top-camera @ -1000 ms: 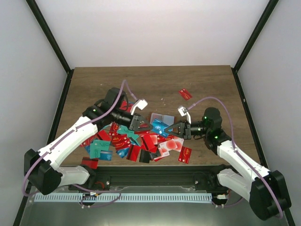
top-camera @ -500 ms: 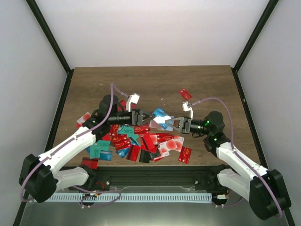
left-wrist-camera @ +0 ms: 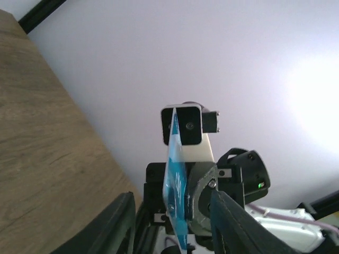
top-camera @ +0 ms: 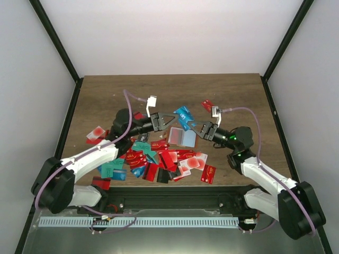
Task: Put the credit cards into the card holder
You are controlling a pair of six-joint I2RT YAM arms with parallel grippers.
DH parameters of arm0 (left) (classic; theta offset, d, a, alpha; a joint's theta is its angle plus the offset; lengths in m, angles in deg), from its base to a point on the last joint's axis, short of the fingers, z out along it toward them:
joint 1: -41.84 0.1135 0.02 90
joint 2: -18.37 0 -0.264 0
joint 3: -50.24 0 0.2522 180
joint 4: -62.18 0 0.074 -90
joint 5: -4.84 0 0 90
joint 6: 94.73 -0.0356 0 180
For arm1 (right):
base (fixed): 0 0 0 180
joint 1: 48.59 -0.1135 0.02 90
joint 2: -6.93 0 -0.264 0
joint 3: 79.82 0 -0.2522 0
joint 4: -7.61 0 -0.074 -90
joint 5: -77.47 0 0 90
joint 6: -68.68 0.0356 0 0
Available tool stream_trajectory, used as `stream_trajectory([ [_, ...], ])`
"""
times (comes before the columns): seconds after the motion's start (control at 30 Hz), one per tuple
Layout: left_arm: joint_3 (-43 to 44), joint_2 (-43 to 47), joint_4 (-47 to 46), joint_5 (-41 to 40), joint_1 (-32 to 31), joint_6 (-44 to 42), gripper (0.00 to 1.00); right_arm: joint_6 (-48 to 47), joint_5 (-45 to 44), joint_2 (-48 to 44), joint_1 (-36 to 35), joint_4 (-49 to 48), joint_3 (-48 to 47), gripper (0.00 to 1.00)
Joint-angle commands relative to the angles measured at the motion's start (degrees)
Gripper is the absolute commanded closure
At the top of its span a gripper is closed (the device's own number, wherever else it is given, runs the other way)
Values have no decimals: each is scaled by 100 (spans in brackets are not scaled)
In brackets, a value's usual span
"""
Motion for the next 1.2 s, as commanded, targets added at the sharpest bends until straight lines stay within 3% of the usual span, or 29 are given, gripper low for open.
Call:
stream_trajectory([
  [0.0,230,-204,-655,-49,-87,181,63,134,-508,0,-112,-502,-122,99],
  [0.13,254,-272,-697,-71,-145,180,73,99,-611,61,-134,-514,-197,99],
  [0.3,320,-376,-718,-38,-187,189,76,93,-623,231,-190,-611,-250,99],
  [0.47,417,-530,-729,16,-243,196,95,110,-639,334,-248,-753,-242,99],
  [0.63,415,-519,-433,-118,-247,96,96,-122,-682,262,-249,-370,-287,99],
  [0.67,450,-513,-226,-171,-240,5,96,-256,-695,217,-234,-53,-337,94],
  [0.77,620,-496,651,-280,-138,-404,96,-985,-849,2,-104,1627,-544,61],
  [0.83,734,-542,1306,-315,-20,-763,96,-1700,-1167,-183,72,2736,-626,47],
  [0.97,950,-885,2309,-278,205,-1537,96,-2588,-1626,-359,398,4081,-637,42],
  [1.17,1441,-1985,3069,155,286,-2480,96,-3309,-2007,-5,522,4906,-668,39],
])
